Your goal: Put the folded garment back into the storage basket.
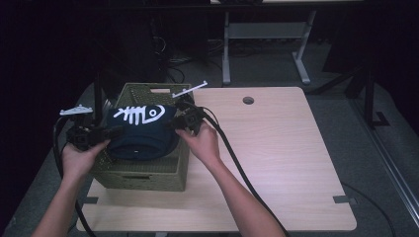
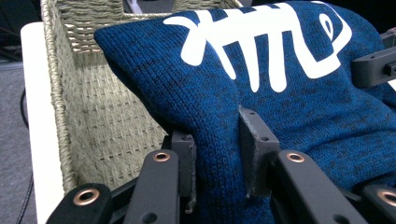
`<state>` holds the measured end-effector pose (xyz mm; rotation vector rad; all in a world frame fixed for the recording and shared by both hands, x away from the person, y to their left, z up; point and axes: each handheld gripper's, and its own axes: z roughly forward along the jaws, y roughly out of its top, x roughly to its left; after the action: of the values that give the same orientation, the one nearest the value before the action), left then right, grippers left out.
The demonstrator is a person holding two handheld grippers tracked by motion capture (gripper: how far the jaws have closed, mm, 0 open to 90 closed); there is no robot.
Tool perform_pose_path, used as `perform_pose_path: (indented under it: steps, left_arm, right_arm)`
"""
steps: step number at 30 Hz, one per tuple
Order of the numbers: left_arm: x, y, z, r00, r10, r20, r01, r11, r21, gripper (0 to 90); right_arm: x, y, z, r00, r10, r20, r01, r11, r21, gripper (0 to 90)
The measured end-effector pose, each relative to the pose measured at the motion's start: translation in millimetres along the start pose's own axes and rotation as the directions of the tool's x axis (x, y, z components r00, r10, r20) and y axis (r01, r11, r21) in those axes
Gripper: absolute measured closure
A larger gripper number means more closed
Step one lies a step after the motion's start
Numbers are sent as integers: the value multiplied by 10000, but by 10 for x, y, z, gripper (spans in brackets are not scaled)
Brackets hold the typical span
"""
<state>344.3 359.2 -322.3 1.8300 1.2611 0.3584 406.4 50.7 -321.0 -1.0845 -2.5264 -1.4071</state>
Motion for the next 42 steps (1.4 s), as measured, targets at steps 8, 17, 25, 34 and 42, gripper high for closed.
perform_pose_path:
  steps: [8, 17, 25, 34, 42]
  left_arm:
    - [86, -43, 12, 10000, -71, -63, 73, 9998, 197, 699]
    - [183, -87, 45, 9997, -204, -139, 209, 9991, 372, 695]
    - [258, -123, 118, 9994, -294, -175, 304, 9977, 614, 686]
    - [296, -132, 202, 9991, -285, -320, 314, 9950, 943, 683]
    - [269, -129, 271, 9987, -110, -504, 167, 9932, 1150, 674]
  right_arm:
    - [-18, -19, 122, 9998, 144, -116, -143, 9999, 53, 724]
    - [-43, -38, 262, 9994, 299, -174, -298, 9995, 61, 720]
    - [-70, -57, 345, 9994, 348, -24, -348, 9994, 81, 718]
    - [-96, -87, 427, 9993, 339, 138, -341, 9992, 204, 705]
    - [-112, -106, 431, 9991, 285, 325, -294, 9992, 287, 700]
